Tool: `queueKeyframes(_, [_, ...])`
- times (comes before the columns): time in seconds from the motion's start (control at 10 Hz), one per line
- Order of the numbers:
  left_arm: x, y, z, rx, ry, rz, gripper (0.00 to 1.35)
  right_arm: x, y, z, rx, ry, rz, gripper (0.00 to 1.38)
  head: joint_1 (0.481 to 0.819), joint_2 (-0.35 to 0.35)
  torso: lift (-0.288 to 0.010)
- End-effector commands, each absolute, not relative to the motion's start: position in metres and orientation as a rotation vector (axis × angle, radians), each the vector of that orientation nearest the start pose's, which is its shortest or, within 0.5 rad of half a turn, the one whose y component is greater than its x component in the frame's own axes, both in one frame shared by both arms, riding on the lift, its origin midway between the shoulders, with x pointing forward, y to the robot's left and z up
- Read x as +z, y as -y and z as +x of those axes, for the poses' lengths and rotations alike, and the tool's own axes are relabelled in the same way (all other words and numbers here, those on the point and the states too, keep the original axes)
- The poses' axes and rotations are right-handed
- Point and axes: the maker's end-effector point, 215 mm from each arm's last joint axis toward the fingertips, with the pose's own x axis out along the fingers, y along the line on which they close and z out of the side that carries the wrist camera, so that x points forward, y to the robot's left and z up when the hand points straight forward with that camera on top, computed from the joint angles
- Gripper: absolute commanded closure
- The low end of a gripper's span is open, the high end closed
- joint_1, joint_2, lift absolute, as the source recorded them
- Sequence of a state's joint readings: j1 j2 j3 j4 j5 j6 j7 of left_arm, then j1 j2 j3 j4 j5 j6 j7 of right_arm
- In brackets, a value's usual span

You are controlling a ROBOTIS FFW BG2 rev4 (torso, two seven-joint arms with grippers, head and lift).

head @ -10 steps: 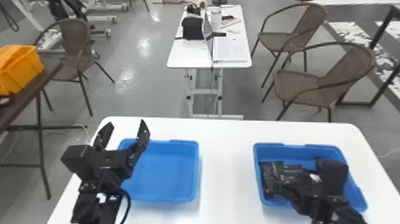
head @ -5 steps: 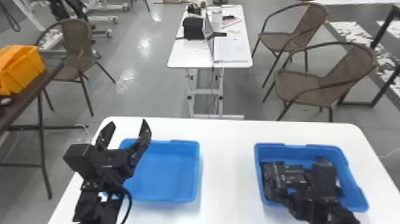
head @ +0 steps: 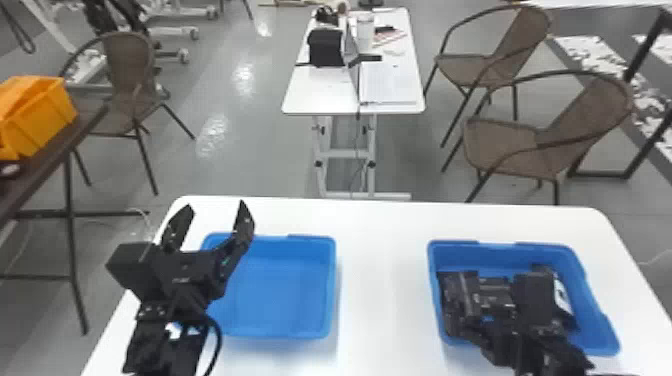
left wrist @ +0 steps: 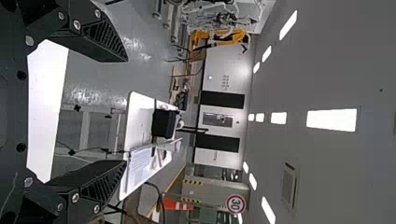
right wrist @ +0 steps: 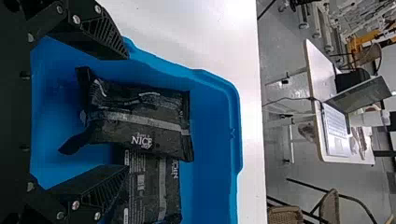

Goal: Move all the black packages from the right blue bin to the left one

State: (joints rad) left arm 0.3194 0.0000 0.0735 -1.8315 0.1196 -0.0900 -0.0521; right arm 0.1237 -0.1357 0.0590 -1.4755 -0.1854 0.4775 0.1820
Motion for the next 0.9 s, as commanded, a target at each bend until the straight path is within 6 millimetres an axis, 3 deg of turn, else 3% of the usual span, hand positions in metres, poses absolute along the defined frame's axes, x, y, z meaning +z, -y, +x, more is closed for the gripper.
queueKeyframes(0.0, [-0.343,-0.262,0.497,0.026,0.037,-0.096,0.27,-0.593,0.199,0.475,0.254,-0.698,0.085,0.22,0.695,0.068,0.000])
queueKeyframes(0.1, [-0.344,-0.262,0.496,0.027,0.034,-0.096,0.27,-0.597,0.196,0.477,0.274,-0.701,0.081,0.35,0.695,0.071,0.000])
queueKeyframes(0.3, [-0.344,-0.262,0.496,0.027,0.034,-0.096,0.27,-0.602,0.190,0.477,0.298,-0.712,0.103,0.94,0.695,0.080,0.000])
queueKeyframes(0.4, [-0.345,-0.265,0.495,0.032,0.033,-0.094,0.27,-0.603,0.188,0.474,0.289,-0.717,0.123,1.11,0.695,0.082,0.000])
queueKeyframes(0.5, [-0.345,-0.265,0.494,0.032,0.035,-0.094,0.27,-0.604,0.190,0.471,0.264,-0.715,0.140,1.22,0.695,0.085,0.000])
queueKeyframes(0.8, [-0.344,-0.265,0.494,0.031,0.039,-0.094,0.27,-0.588,0.189,0.471,0.261,-0.684,0.180,1.22,0.695,0.086,0.000])
